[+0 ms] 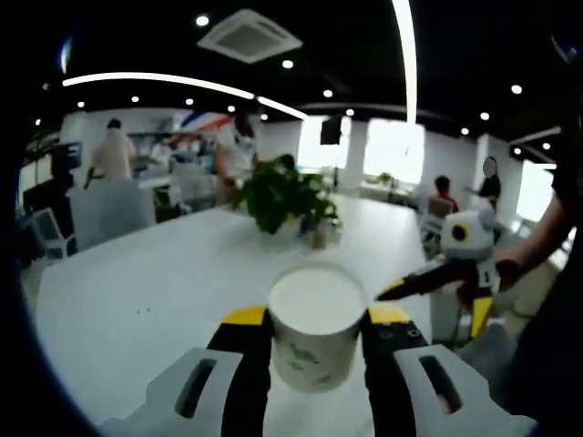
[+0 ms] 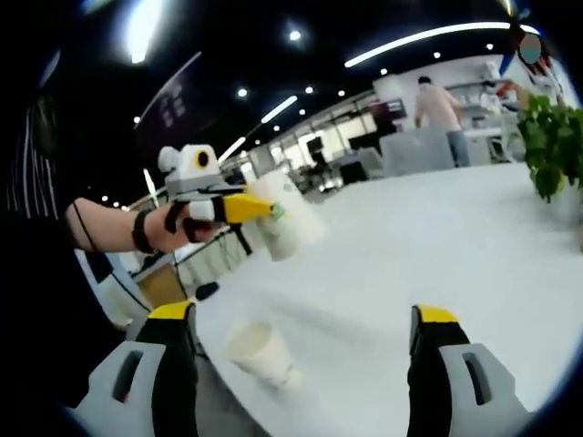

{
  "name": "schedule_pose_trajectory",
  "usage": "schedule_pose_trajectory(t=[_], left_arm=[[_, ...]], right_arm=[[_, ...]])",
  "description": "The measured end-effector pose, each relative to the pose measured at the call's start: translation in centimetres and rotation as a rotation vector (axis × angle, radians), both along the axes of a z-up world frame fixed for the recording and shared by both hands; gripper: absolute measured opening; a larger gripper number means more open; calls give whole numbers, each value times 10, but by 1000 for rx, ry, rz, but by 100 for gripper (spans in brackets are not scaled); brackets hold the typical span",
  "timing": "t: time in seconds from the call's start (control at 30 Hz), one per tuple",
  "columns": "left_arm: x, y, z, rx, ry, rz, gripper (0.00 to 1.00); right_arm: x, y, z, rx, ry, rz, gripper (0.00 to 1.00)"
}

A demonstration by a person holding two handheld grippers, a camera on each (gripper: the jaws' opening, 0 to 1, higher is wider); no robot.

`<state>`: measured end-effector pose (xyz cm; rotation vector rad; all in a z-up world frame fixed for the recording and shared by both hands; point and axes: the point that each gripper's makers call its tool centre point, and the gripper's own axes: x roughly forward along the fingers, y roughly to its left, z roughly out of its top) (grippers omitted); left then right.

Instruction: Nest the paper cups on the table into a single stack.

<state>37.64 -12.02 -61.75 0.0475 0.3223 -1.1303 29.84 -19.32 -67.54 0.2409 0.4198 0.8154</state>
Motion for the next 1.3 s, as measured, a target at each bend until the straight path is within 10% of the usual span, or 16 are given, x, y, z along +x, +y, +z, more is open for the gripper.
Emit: schedule_pose_trajectory(t=[1.3], left_arm=[[-51, 0, 17, -66, 34, -67, 37]], right_arm=[[-30, 68, 38, 265, -3, 255, 58]])
